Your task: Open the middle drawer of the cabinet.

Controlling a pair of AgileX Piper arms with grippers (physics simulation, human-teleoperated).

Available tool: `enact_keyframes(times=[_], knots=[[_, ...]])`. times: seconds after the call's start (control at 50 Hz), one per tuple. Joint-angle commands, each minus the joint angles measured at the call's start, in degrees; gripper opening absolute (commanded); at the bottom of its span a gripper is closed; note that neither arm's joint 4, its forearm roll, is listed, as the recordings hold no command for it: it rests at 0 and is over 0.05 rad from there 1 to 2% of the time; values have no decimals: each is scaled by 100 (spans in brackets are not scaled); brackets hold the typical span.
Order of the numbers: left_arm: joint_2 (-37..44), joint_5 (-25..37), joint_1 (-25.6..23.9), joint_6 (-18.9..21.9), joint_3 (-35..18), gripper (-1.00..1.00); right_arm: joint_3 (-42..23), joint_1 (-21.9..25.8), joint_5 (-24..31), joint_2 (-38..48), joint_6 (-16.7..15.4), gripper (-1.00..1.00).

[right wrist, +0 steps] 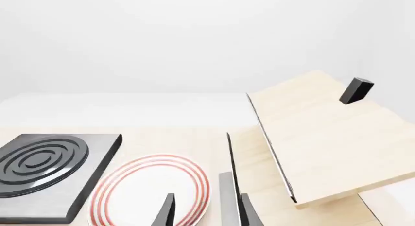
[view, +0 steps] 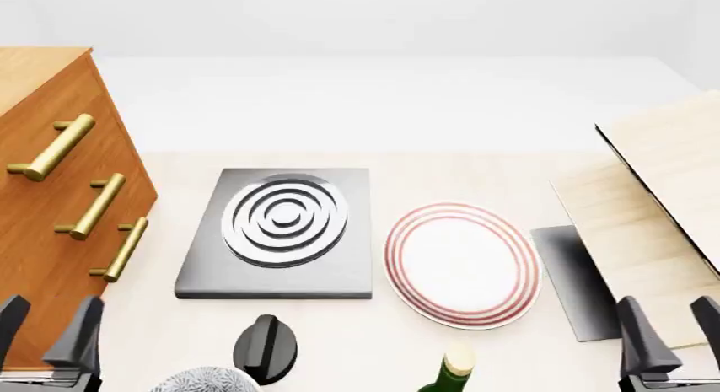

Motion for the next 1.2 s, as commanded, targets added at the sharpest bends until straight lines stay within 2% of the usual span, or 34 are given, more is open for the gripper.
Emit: enact_keyframes(times=[0.02, 0.3, 0.36, 0.44, 0.48, 0.52, 0.54, 0.6, 0.62, 0.64, 0.72, 0.76, 0.8, 0.92, 0.96, 1.0, 1.08, 1.1, 1.14, 1.2], knots=[[-68, 66, -233, -19, -50, 100, -16, 12, -33, 49, -10, 100], [-91, 149, -132, 5, -119, 100, -21, 13, -17, 37, -10, 100], [-84, 224, 8, 85, -280, 100, -21, 14, -20, 40, -10, 100], [-81, 535, 151, -1, -607, 100, -20, 14, -23, 43, -11, 100], [-78, 657, 93, 319, -706, 100, -20, 14, -27, 46, -11, 100], [-78, 691, 49, 361, -791, 100, -20, 14, -29, 49, -10, 100], [-90, 650, 12, 734, -919, 100, -20, 14, -36, 54, -11, 100], [-86, 773, -56, 941, -1066, 100, -20, 14, -47, 65, -11, 100], [-87, 761, -72, 1161, -1122, 100, -20, 14, -51, 69, -11, 100], [-86, 797, -94, 1156, -1179, 100, -20, 15, -51, 70, -11, 100], [-59, 956, -148, 1601, -1357, 100, -20, 15, -52, 71, -11, 100], [107, 930, -278, 1666, -1413, 100, -20, 14, -52, 70, -11, 100], [318, 853, -393, 1918, -1503, 100, -20, 15, -45, 63, -11, 100], [563, 719, -351, 2385, -1653, 100, -20, 15, -26, 43, -11, 100], [453, 602, -482, 2626, -1570, 100, -20, 15, -17, 35, -10, 100], [332, 494, -450, 2649, -1527, 100, -20, 14, -17, 34, -11, 100], [681, 95, -464, 2948, -1339, 100, -20, 14, -17, 34, -11, 100], [974, -265, -318, 3374, -1154, 100, -20, 14, -17, 34, -11, 100], [1279, -427, -403, 3227, -1248, 100, -20, 14, -17, 34, -11, 100], [1618, -813, -293, 3609, -1199, 100, -20, 14, -17, 34, -10, 100]])
